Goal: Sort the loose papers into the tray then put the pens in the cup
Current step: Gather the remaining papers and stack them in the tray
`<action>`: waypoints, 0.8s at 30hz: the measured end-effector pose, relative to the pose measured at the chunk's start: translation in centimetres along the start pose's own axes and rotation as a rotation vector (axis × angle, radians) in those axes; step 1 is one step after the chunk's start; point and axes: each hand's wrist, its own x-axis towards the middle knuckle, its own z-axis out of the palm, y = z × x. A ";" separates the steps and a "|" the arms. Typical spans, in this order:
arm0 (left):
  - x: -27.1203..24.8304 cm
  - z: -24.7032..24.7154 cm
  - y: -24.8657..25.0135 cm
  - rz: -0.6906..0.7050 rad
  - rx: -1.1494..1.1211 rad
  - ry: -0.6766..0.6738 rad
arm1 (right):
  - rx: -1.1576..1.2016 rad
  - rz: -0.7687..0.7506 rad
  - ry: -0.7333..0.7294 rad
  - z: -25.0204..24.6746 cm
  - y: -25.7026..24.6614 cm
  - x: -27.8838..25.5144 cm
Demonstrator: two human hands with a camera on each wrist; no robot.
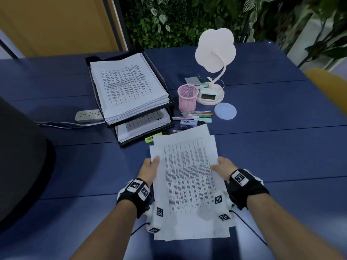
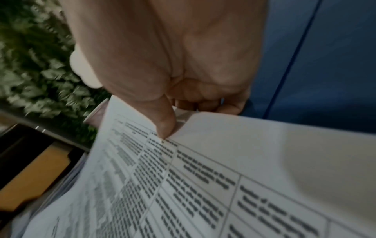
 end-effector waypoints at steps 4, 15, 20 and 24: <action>-0.7 0.5 0.2 0.099 0.134 -0.028 | -0.018 -0.069 -0.013 1.3 -0.4 0.2; -2.3 -1.7 7.8 0.360 -0.176 0.110 | 0.585 -0.327 0.146 -1.4 -4.4 -1.3; -4.4 -1.3 12.4 0.581 -0.228 0.217 | 0.622 -0.608 0.341 -3.0 -9.3 -4.2; -5.3 -1.6 13.9 0.763 -0.274 0.286 | 0.681 -0.709 0.430 -3.5 -11.1 -5.4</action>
